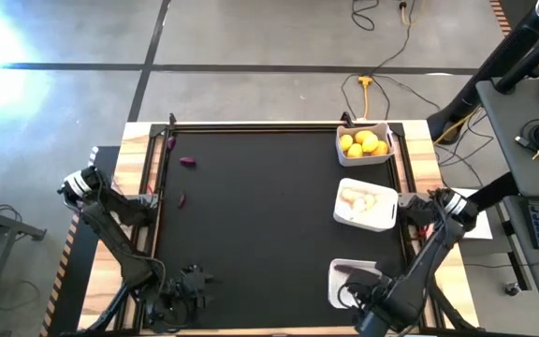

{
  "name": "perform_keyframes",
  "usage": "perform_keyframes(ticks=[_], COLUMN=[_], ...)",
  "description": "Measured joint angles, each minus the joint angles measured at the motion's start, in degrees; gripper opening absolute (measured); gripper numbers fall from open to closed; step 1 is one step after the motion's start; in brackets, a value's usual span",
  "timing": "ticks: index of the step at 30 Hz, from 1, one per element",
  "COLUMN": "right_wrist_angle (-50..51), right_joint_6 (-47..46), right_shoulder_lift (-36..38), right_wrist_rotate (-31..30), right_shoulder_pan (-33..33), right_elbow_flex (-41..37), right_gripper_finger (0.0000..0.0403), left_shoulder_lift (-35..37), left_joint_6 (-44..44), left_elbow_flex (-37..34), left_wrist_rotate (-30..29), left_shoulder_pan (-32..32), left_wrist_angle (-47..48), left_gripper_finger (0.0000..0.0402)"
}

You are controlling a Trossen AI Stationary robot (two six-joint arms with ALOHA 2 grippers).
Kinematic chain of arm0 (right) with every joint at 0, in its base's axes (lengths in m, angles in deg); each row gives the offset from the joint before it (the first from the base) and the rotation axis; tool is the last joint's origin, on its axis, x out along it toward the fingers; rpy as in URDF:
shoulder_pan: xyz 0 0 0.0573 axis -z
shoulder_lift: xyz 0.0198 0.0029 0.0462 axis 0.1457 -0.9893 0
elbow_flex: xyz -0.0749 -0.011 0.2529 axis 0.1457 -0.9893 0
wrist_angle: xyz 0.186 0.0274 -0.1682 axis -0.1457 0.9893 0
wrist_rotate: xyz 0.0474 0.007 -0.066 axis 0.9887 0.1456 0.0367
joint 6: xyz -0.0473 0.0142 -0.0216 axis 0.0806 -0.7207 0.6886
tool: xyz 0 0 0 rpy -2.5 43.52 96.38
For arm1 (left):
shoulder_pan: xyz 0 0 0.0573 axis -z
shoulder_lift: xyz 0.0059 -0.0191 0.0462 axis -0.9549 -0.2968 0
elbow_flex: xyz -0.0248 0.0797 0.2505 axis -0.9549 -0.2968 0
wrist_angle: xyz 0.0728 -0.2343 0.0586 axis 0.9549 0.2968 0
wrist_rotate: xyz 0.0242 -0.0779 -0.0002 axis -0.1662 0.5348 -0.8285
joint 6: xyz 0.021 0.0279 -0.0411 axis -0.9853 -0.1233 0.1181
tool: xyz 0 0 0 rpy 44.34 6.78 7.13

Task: Sort produce into baskets
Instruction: Put the eggplant into the bottom white bin

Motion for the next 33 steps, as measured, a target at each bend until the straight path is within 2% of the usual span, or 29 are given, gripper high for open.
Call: perform_keyframes(ticks=[3, 7, 11, 15, 19, 21, 25, 27, 29, 31, 33], right_wrist_angle=[0.09, -0.25, 0.33, 0.13, 0.06, 0.09, -0.08, -0.48, -2.58, -6.2, -10.6], right_joint_6=[-1.98, 0.5, 2.9, 5.62, 12.53, 18.94, 31.21, 36.35, 40.53, 40.19, 31.97], right_shoulder_lift=[0.0, 0.0, 0.2, 0.39, 0.46, 0.68, 1.72, 2.25, 2.91, 3.1, 3.1], right_wrist_rotate=[0.0, 0.35, 2.88, 4.38, 1.01, -3.54, -16.58, -19.35, -19.8, -20.95, -22.26], right_shoulder_pan=[-0.18, 0.49, 1.79, 3.04, 4.46, 5.83, 10.35, 13.32, 16.36, 19.22, 21.52], right_elbow_flex=[-3.07, -5.25, -4.67, -0.41, 3.65, 4.73, 6.05, 6.7, 6.75, 6.61, 6.46], right_gripper_finger=[0.0013, 0.0022, 0.0071, 0.013, 0.017, 0.0182, 0.0194, 0.0195, 0.0196, 0.0196, 0.0196], left_shoulder_lift=[-2.02, -5.59, -8.6, -10.36, -10.67, -9.62, -5.34, -3.06, -0.6, 1.54, 3.11], left_joint_6=[-0.06, -2.44, -5.88, -5.92, -5.95, -6.7, -12.73, -13.36, -11.9, -8.5, -3.99], left_elbow_flex=[0.0, 0.27, 1.18, 1.2, 1.2, 1.21, 3.44, 5.83, 9.48, 13.97, 18.32], left_wrist_rotate=[-0.06, 0.06, 1.16, 0.96, 1.06, 1.11, 2.66, 3.39, 6.68, 11.13, 13.68], left_shoulder_pan=[0.27, 0.24, -0.11, -1.13, -2.61, -3.66, -7.35, -9.96, -12.79, -15.94, -18.18], left_wrist_angle=[-4.89, -10.61, -10.76, -10.52, -7.97, -4.94, 4.22, 11.59, 20.73, 31.23, 43.03], left_gripper_finger=[0.0164, 0.0164, 0.0164, 0.0164, 0.0164, 0.0164, 0.0164, 0.0164, 0.0164, 0.0164, 0.0165])
